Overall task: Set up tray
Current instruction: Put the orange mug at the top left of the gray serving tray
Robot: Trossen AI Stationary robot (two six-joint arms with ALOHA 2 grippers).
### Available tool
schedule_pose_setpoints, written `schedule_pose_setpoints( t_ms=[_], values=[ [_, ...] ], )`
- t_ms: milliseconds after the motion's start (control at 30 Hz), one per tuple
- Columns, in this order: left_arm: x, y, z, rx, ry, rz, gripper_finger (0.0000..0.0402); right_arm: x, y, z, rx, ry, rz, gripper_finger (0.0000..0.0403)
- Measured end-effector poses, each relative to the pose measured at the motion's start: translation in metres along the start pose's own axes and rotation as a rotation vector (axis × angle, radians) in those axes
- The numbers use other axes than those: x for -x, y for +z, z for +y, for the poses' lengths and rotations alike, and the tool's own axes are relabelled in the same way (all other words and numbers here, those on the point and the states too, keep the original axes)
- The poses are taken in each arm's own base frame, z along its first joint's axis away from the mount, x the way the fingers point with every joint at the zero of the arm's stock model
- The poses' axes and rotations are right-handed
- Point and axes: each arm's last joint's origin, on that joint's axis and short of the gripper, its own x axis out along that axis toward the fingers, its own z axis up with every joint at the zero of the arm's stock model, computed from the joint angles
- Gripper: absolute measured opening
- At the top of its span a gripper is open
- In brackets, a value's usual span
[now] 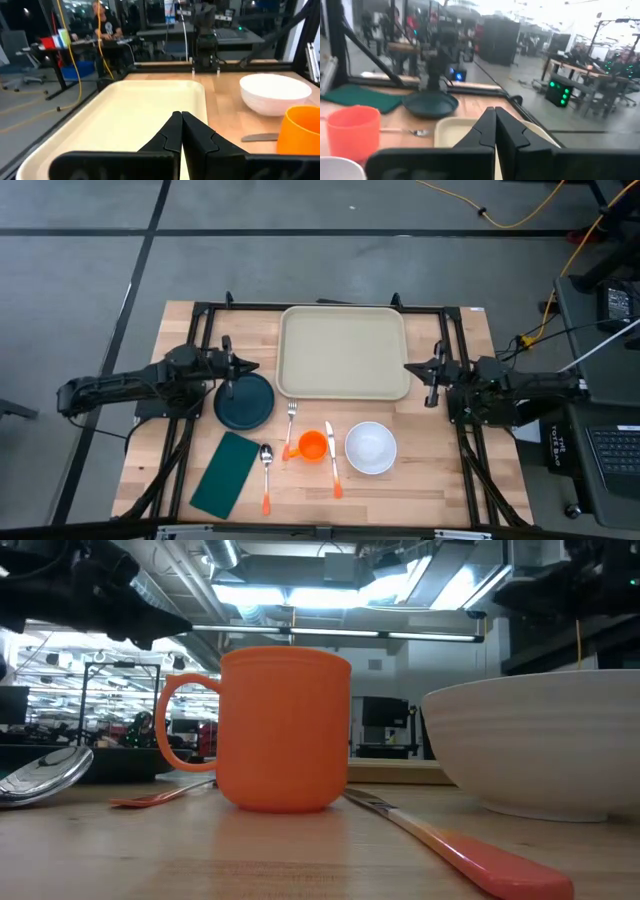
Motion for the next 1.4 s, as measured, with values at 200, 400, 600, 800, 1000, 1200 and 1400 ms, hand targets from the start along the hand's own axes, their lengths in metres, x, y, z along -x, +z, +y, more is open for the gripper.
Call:
schedule_pose_setpoints(
  t_ms=[200,400,600,800,1000,1200,1400],
  values=[
    [-0.018,0.004,-0.007,0.008,-0.012,0.100,0.0002,-0.022,0.004,0.005,-0.015,0.018,0.130,0.0003],
    [-0.037,0.004,-0.023,-0.021,-0.101,0.060,0.0002,-0.040,-0.002,0.011,-0.034,0.021,0.164,0.0014],
    [-0.045,0.001,-0.037,-0.051,-0.083,0.087,0.0002,-0.047,-0.004,0.015,-0.039,0.082,0.160,0.0016],
    [-0.057,0.017,-0.052,-0.098,-0.122,0.105,0.0002,-0.048,-0.003,0.017,-0.049,0.131,0.139,0.0018],
    [-0.072,0.033,-0.069,-0.120,-0.159,0.256,0.0002,-0.048,-0.003,0.016,-0.034,0.133,0.136,0.0018],
    [-0.091,0.039,-0.091,-0.163,-0.194,0.391,0.0002,-0.048,-0.002,0.016,0.006,0.136,0.132,0.0019],
    [-0.102,0.047,-0.116,-0.168,-0.219,0.541,0.0002,-0.048,-0.001,0.016,0.003,0.134,0.117,0.0019]
  ],
)
